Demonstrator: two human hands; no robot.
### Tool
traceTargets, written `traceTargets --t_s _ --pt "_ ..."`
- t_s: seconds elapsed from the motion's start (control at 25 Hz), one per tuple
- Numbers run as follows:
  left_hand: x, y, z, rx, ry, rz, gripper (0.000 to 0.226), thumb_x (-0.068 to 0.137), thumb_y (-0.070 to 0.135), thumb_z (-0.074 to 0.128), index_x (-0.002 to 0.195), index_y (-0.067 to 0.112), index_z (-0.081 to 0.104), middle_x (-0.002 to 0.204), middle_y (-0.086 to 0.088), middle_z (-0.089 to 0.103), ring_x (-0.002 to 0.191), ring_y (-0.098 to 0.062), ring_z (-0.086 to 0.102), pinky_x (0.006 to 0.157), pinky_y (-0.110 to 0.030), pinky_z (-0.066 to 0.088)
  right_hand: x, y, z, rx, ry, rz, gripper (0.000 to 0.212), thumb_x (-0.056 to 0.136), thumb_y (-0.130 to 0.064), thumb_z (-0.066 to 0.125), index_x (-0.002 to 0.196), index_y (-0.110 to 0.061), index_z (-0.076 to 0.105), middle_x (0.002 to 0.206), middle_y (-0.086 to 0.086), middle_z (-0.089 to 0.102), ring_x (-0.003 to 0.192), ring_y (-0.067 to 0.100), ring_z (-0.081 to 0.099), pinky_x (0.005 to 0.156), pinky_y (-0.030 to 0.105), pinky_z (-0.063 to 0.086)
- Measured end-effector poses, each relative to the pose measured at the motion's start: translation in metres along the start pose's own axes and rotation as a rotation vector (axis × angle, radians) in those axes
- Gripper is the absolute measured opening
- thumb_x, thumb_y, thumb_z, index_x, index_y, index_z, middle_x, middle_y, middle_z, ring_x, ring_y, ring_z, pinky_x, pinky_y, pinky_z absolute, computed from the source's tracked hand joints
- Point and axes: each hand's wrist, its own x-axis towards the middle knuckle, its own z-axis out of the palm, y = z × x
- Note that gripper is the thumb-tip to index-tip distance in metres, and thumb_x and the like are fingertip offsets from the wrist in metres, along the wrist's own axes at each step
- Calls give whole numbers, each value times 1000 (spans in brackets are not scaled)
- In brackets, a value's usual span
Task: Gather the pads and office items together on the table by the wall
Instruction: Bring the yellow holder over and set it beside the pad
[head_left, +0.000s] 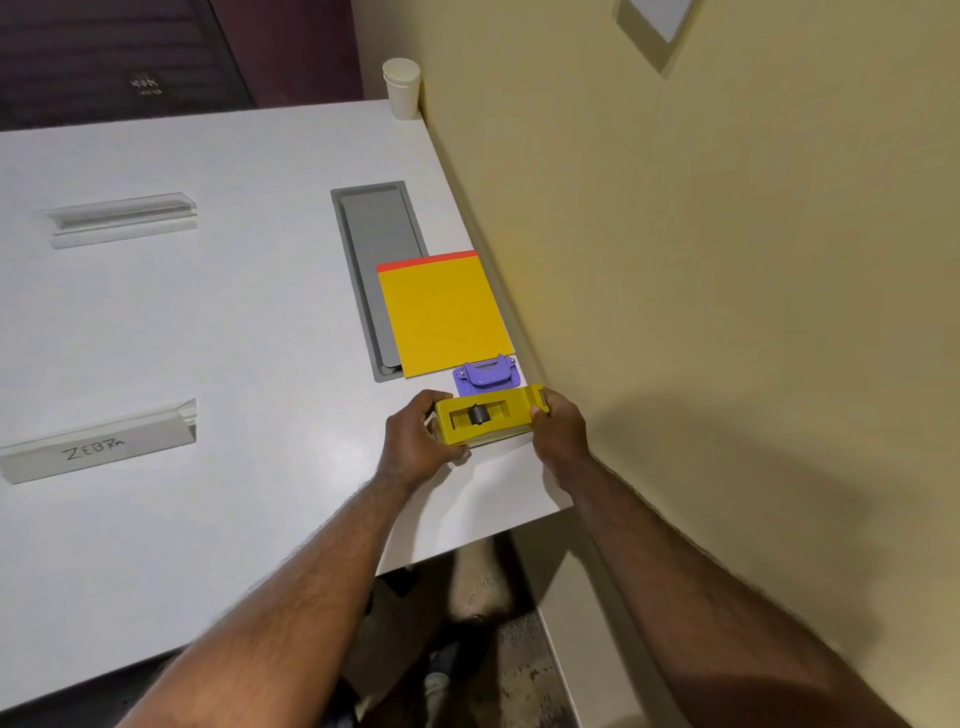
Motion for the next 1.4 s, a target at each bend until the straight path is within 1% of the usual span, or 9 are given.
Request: traceTargets --t_s 0.2,0.32,0.44,0.56,0.68,0.8,1.0,1.12,1.4 --pt "0 -1 4 17 -2 -18 67 53 9 91 111 17 59 102 1 67 96 -17 63 80 -24 53 5 4 2 -24 -2 -2 26 92 -1 44 99 -11 66 90 6 63 83 23 55 70 27 38" --pt "0 -4 6 18 0 -23 68 55 8 90 114 15 58 102 2 65 94 -15 62 73 -10 48 7 3 5 -26 0 -4 27 92 -1 43 99 -12 66 89 5 62 82 22 54 70 27 38" --pt "1 -6 8 16 1 -21 67 57 5 88 116 15 57 101 3 64 93 -15 62 70 -4 45 6 4 6 -37 11 -27 27 93 1 41 101 -9 65 89 4 60 79 18 51 60 15 40" --pt "4 -6 9 18 -10 -4 69 57 7 89 117 15 57 104 0 66 95 -18 63 81 -22 53 7 2 6 -45 50 -39 28 92 3 40 102 -7 64 89 4 60 75 18 51 54 2 37" --pt "8 -5 10 31 -21 7 69 59 8 89 119 15 57 105 1 66 97 -20 64 86 -33 55 10 0 8 -51 61 -37 29 93 4 40 103 -7 65 88 3 59 70 13 51 53 1 37" --pt "8 -3 11 30 -28 -2 67 62 7 87 120 16 56 104 1 65 100 -22 64 88 -36 55 13 2 10 -60 65 -27 28 95 2 40 110 -4 63 93 5 59 80 21 53 55 6 38" --pt "1 8 3 159 -63 8 92 62 22 89 139 13 41 135 -7 56 122 -24 53 95 -29 41 6 5 15 -90 90 7 33 94 -9 49 125 1 53 121 20 61 113 36 57 90 34 45" --pt "-7 10 -17 247 -73 32 103 62 36 88 146 18 32 150 -2 40 135 -19 40 107 -32 35 -16 -10 14 -129 182 -109 50 94 -11 54 140 3 40 144 19 45 135 32 40 112 35 30" --pt "-47 23 -120 384 82 140 76 75 32 79 139 21 40 146 4 42 132 -13 41 108 -28 34 -53 -73 32 -90 187 -502 37 90 -9 60 127 -9 54 137 8 52 127 25 47 104 31 40"
